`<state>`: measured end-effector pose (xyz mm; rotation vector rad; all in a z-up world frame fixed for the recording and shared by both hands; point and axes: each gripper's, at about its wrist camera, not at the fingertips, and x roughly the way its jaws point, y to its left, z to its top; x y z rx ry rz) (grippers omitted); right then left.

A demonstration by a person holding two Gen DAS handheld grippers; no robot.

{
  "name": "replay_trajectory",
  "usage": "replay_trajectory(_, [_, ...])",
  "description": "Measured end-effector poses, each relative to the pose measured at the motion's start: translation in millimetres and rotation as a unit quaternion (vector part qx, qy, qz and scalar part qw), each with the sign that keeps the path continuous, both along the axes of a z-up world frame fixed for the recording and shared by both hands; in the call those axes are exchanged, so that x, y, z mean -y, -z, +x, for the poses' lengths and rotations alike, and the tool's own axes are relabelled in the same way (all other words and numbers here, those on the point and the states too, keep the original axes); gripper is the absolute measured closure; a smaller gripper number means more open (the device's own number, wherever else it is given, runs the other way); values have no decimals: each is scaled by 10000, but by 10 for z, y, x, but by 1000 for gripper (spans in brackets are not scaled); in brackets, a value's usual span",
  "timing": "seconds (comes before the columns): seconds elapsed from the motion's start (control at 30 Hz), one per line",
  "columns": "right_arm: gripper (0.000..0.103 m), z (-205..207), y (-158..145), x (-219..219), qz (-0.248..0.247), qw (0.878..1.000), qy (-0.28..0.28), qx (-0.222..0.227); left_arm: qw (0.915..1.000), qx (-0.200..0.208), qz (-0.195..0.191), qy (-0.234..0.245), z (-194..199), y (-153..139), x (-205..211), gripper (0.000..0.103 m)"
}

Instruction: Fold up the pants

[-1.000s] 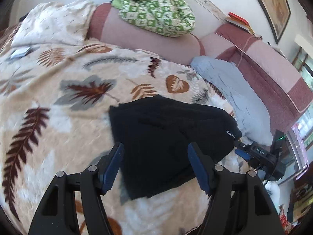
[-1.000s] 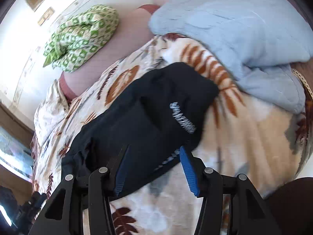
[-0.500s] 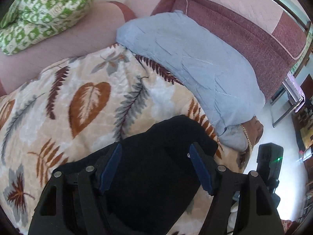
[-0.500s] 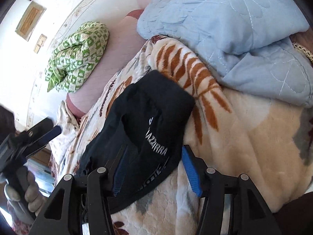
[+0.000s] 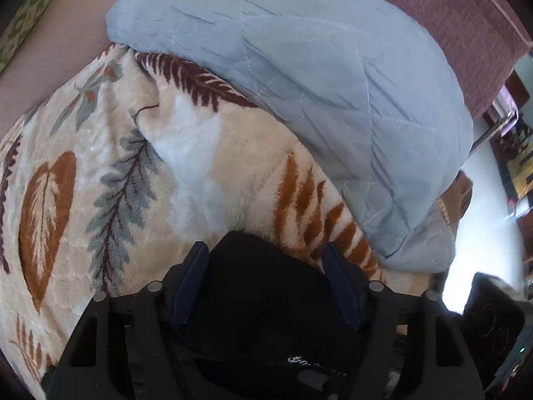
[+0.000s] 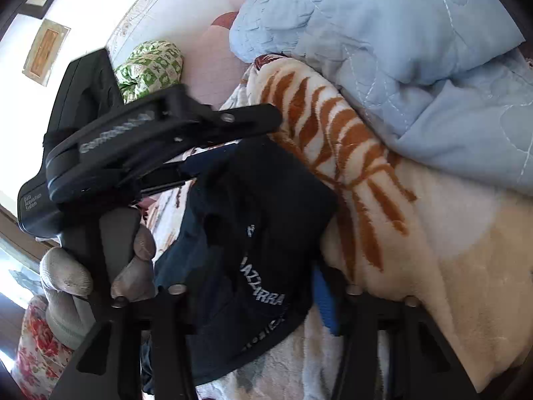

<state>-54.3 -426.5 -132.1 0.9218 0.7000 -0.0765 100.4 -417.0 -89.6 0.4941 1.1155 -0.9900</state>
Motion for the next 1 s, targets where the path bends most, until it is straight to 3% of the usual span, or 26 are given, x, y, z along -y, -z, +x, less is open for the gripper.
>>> replay_trajectory(0.03, [76,-16,15,18,106,9999,17,41,9999,112,66,88,-51,-7,-5,75])
replay_trajectory(0.13, [82,-65,-50,-13,86,9997,-51,225,9995,188,-168,166,-147,-161,-171,84])
replay_trajectory(0.33, [86,-129,-510,-449,-713,9927,-639,734,9945,-18,-991,-330,-114,-632,-935,84])
replay_trajectory(0.47, [86,-66,-775,-885,-811,9839,-1281,947,9851,-157,-1497,-833,-82,-858,-1652,83])
replay_trajectory(0.57, [87,76,-947,-1307,-920,9726,-1878,1018,9727,-310,-1863,-1346,4,-891,-2261,82])
replay_trajectory(0.7, [86,271,-1044,-1868,-1228,9542,-2546,977,9501,-466,-2253,-2107,65,-775,-3075,84])
replay_trajectory(0.83, [86,458,-901,-2472,-1564,9322,-3179,743,9232,-694,-2610,-2736,58,-549,-3754,84])
replay_trajectory(1.0, [86,591,-718,-2986,-1930,9089,-3659,529,8942,-902,-2921,-3270,-12,-288,-4268,83])
